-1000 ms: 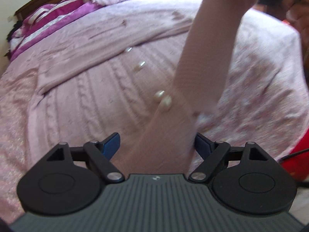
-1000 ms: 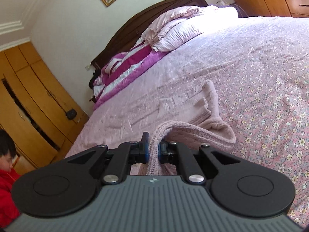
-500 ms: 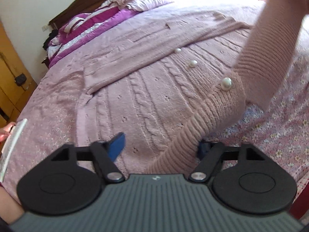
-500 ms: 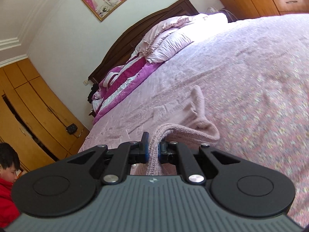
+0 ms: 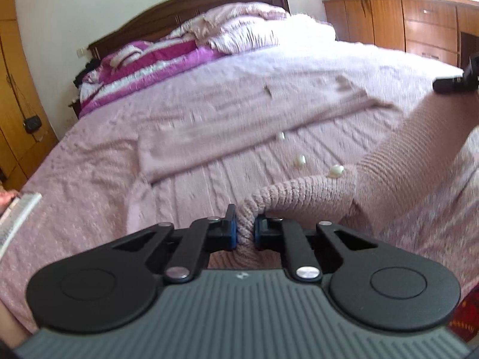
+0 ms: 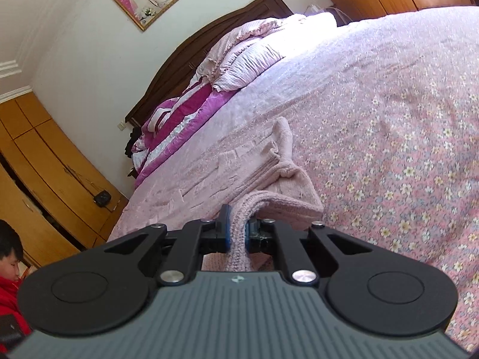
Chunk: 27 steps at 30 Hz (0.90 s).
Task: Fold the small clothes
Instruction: 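Grasp the hem with the left tool while the right tool holds the other hem corner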
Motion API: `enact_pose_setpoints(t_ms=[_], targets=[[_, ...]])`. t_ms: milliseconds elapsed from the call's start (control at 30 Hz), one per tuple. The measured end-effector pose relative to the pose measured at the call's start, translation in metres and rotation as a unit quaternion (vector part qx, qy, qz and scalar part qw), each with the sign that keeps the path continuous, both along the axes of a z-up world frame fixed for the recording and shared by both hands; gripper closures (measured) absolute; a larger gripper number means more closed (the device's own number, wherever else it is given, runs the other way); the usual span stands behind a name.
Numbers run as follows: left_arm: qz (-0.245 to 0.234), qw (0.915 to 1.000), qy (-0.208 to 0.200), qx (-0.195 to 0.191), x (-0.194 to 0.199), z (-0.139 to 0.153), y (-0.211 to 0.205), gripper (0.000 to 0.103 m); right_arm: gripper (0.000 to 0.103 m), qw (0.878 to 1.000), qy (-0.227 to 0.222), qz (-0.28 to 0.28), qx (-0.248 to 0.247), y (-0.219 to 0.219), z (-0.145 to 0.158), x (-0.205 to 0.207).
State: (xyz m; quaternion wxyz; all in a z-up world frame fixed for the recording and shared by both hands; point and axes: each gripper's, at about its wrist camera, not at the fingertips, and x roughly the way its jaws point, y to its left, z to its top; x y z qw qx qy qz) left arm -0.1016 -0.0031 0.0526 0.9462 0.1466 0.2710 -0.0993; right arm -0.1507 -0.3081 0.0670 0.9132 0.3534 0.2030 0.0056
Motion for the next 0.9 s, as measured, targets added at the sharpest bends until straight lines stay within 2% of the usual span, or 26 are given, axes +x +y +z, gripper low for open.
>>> enact_pose_setpoints(t_ms=[333, 533, 900], targets=[[0.015, 0.9991, -0.009, -0.039, 0.012, 0.014, 0.005, 0.091, 0.094, 1.000, -0.013, -0.001, -0.008, -0.004, 0.002, -0.003], [0.012, 0.9988, -0.015, -0.044, 0.018, 0.019, 0.005, 0.091, 0.094, 1.000, -0.017, 0.007, 0.018, -0.010, 0.008, 0.004], [0.011, 0.9973, -0.053, -0.048, 0.047, 0.041, -0.001, 0.091, 0.094, 0.998, -0.051, 0.001, -0.044, -0.002, 0.038, 0.026]])
